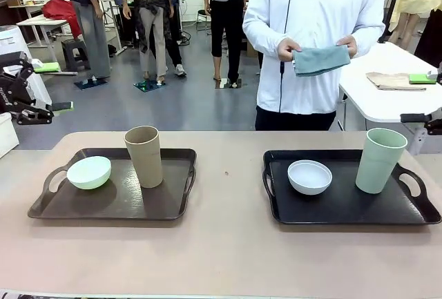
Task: Set up a tray with a mat and arrange the tableware.
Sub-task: Pick up the Picnic Bowl and Reusable plastic cup from the Handle tray in front of the human's position and hold them in the air.
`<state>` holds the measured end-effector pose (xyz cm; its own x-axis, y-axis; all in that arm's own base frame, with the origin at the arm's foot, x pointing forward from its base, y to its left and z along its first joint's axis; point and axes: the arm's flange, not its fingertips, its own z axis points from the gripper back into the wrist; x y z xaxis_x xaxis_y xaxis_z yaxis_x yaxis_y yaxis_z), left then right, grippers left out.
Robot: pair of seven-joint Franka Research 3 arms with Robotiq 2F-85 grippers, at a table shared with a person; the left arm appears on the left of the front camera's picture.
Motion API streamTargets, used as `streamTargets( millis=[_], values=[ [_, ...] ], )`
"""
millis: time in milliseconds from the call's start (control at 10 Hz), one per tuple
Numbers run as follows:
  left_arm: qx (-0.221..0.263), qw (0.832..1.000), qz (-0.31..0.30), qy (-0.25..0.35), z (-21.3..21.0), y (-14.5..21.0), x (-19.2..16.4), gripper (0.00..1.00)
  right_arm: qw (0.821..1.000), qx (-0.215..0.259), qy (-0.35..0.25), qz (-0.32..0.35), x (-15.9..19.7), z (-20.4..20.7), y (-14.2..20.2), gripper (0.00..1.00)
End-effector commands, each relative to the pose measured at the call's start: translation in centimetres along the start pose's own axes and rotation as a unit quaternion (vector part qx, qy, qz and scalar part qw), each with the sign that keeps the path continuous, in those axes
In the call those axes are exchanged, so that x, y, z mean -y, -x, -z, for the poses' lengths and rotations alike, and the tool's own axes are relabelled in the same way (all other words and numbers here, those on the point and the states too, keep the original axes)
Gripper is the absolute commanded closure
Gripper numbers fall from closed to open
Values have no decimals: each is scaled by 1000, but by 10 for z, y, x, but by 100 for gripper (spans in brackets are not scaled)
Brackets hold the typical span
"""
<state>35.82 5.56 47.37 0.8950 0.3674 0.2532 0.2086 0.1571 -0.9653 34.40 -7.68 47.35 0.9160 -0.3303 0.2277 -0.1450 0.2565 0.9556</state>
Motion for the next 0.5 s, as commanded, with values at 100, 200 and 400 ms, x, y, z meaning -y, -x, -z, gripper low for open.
streamTargets(
  millis=[100,200,400],
  values=[
    [9,1000,-4,4,3,-3,1,0,1000,-7,7,-17,-3,-1,2,0],
    [9,1000,-4,4,3,-3,1,0,1000,-7,7,-17,-3,-1,2,0],
    [9,1000,-4,4,3,-3,1,0,1000,-7,7,-17,-3,-1,2,0]
  ],
)
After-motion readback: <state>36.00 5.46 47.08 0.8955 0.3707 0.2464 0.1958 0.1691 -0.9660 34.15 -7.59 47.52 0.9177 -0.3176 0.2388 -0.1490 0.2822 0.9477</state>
